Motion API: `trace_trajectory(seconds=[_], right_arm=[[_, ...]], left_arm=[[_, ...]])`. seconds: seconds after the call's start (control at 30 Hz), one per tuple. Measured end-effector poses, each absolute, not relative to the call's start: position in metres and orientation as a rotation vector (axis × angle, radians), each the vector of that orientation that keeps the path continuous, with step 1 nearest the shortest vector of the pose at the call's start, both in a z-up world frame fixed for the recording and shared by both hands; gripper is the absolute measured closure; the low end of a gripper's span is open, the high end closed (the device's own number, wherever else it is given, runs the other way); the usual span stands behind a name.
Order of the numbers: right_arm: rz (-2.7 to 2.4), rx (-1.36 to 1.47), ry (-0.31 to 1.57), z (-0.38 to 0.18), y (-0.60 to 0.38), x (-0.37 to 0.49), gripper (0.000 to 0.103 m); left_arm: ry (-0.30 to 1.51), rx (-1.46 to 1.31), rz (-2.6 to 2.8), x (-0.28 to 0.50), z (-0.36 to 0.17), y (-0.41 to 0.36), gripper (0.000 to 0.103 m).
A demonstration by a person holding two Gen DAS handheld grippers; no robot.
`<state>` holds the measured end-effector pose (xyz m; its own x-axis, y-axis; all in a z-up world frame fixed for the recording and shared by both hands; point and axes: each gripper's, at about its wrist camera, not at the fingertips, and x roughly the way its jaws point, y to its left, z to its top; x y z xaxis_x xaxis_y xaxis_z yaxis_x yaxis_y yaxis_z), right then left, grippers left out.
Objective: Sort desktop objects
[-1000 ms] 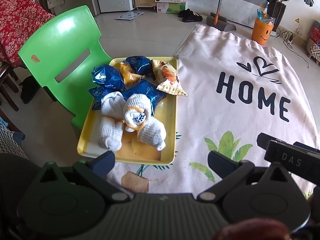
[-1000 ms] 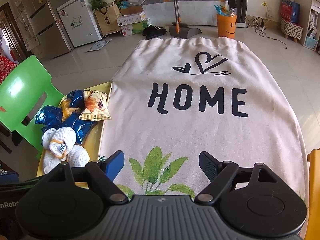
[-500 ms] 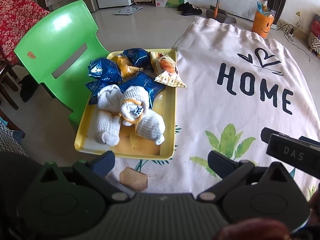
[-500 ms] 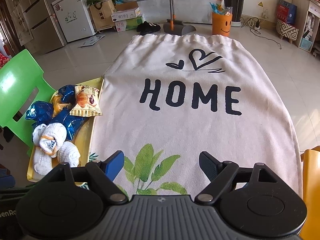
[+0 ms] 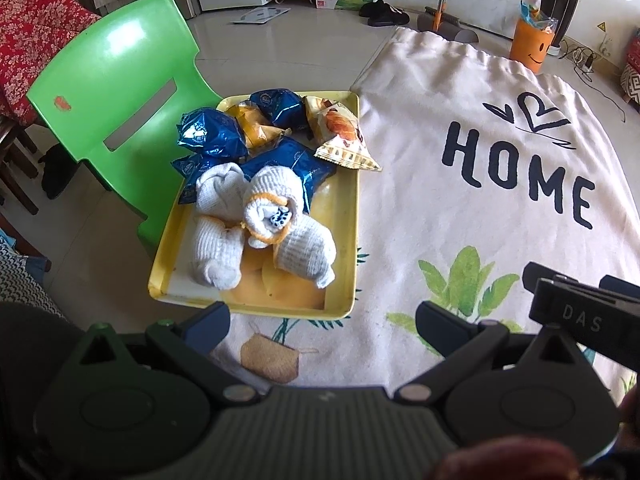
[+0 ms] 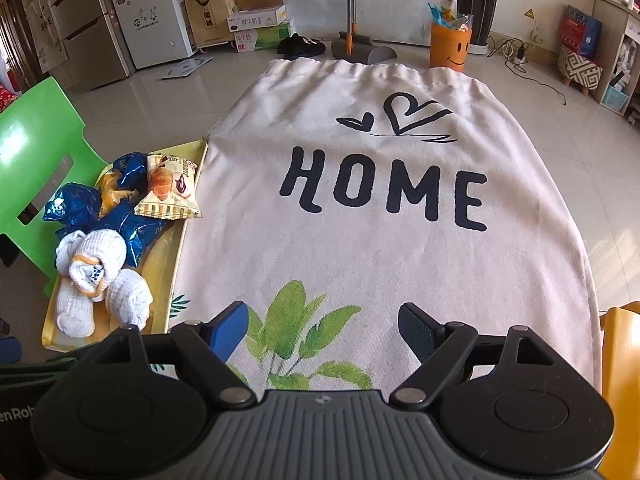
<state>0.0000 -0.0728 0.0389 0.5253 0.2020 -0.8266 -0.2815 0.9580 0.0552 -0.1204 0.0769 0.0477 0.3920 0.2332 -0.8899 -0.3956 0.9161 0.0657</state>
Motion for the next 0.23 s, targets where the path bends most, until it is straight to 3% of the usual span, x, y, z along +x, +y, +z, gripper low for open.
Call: trace_trajectory(seconds=[0.23], right_arm=[[0.292, -0.095, 0.979, 0.0374, -0.0714, 0.0009, 0.020]], left_arm=[[1.100, -0.161, 0.395, -0.1201, 0.0459, 0.0757, 0.000]])
